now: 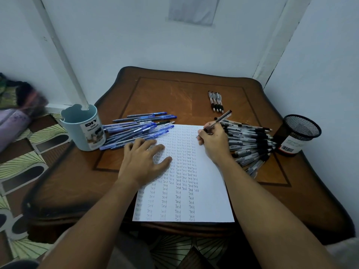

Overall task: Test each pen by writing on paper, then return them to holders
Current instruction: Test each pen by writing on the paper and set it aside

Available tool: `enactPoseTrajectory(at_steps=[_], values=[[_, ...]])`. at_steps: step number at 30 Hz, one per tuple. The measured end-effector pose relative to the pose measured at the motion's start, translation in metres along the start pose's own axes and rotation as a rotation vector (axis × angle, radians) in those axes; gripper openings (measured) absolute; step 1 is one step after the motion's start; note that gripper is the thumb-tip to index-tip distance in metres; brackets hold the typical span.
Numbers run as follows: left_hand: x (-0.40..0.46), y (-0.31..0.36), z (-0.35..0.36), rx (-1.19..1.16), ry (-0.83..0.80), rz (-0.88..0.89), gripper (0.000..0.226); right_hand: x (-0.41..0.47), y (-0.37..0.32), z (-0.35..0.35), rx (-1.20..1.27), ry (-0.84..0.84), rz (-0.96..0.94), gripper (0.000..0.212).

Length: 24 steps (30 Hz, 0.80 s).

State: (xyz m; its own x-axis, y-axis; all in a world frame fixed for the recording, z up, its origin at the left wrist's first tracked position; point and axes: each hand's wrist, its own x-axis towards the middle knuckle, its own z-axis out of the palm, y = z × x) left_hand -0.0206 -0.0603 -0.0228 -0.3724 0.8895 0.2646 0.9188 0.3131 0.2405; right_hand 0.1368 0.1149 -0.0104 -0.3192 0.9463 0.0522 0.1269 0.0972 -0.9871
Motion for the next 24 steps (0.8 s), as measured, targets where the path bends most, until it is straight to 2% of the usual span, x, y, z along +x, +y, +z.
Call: enactPoseTrajectory(at_steps=[5,11,16,24], values=[[-0.0002,-0.0017,0.0020,0.008,0.005,0.002,0.068,-0.0003,0.0007,0.0025,-0.033,-0.007,-0.006,0.025],[0.0013,-0.0010,0.0006,0.009,-0.001,0.004,0.071,-0.0001,0.0000,0.0015,0.005,0.016,0.007,0.015],[-0.0006,-0.0006,0.0017,0.003,0.009,0.007,0.071,-0.0002,0.0011,0.0016,0.013,0.057,0.019,0.017],[-0.0006,0.0002,0.0018,0.007,0.021,0.010,0.069,-0.0014,-0.0007,0.0031,-0.055,0.029,-0.002,0.026]])
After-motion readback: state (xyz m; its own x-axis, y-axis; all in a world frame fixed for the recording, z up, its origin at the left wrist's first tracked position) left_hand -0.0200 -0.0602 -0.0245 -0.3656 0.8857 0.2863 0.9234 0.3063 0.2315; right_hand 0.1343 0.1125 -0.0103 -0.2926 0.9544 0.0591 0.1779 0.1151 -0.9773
